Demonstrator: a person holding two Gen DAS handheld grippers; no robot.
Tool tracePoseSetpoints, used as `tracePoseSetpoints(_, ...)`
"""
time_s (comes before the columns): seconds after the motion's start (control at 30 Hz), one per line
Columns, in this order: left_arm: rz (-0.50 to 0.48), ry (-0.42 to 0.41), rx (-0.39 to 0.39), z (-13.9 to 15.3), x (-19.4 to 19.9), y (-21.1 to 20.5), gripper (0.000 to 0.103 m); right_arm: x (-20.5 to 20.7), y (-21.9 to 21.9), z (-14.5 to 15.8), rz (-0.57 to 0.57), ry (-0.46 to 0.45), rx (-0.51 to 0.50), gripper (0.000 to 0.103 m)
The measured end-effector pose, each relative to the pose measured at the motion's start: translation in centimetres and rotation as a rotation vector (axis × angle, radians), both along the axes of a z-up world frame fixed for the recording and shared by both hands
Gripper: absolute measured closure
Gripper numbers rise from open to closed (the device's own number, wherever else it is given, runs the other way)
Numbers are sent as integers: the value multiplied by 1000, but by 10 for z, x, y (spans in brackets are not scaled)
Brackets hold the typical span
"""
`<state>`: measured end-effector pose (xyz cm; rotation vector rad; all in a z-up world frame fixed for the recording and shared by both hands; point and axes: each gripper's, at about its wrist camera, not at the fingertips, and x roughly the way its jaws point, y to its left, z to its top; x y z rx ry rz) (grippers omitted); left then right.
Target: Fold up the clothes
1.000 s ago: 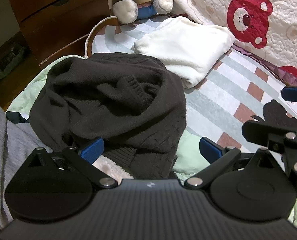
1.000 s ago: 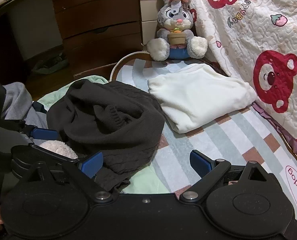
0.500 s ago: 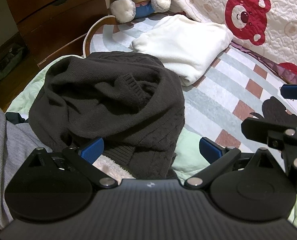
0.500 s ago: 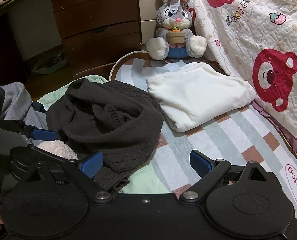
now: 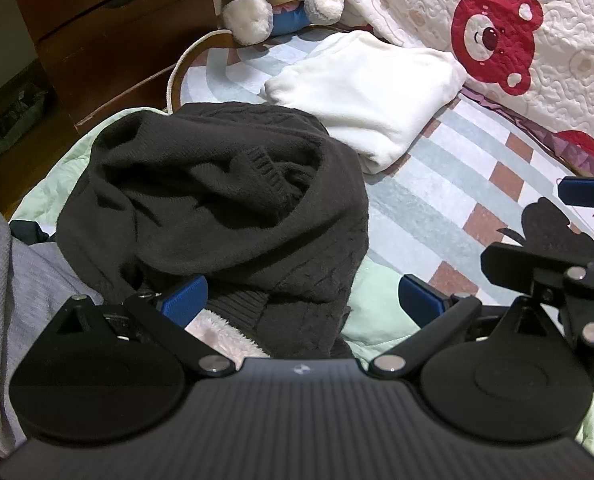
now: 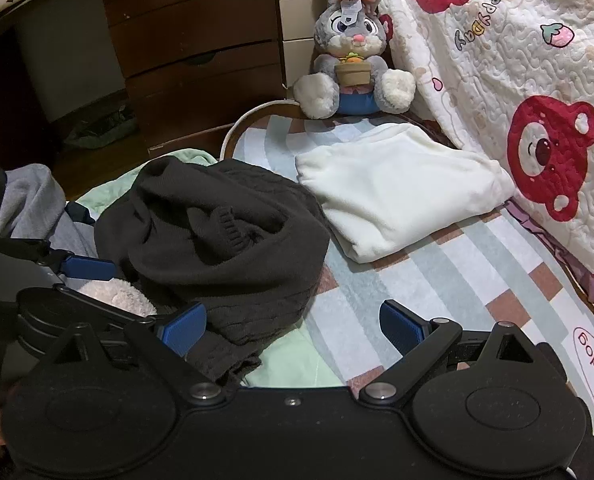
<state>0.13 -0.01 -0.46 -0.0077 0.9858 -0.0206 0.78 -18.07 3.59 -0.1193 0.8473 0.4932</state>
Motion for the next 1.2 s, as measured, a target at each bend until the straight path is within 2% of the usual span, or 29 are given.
tracePoseSetpoints(0.2, 1, 0, -6, 0, 1, 3, 0, 0, 0, 0, 1, 3, 0, 7)
tracePoseSetpoints(0.3, 13, -7, -40, 0, 3, 16, 0, 1, 0, 0, 4, 5, -1, 7)
tracePoseSetpoints(0.43, 29, -18, -86, 1, 5, 32, 0, 8, -7, -5, 21, -42, 16, 7)
tracePoseSetpoints(0.6, 107, -62, -77, 0, 18, 78, 2, 17, -18, -12, 45, -106, 39, 7)
tracePoseSetpoints(0.67, 131, -73, -66, -4, 26, 95, 3, 27, -22, -25, 68, -93, 76, 7)
tracePoseSetpoints(0.73, 155, -85, -55, -8, 33, 112, 7, 38, -24, -41, 76, -67, 102, 7)
tracePoseSetpoints(0.83, 188, -99, -27, -15, 45, 136, 19, 59, -27, -65, 83, -34, 153, 7)
tracePoseSetpoints(0.9, 197, -97, -3, -21, 55, 145, 37, 74, -27, -81, 73, -4, 193, 7)
tracePoseSetpoints(1.03, 202, -89, -11, -36, 71, 161, 51, 106, -27, -112, 35, 75, 277, 7)
tracePoseSetpoints(1.07, 204, -93, 10, -40, 75, 163, 53, 109, -26, -115, 37, 87, 287, 14)
tracePoseSetpoints(1.1, 208, -102, 44, -42, 77, 163, 53, 112, -25, -119, 39, 99, 297, 37)
tracePoseSetpoints(1.17, 204, -131, 131, -45, 81, 164, 53, 118, -23, -127, 42, 123, 316, 66)
tracePoseSetpoints(1.2, 198, -142, 168, -47, 83, 166, 53, 121, -23, -131, 44, 135, 326, 66)
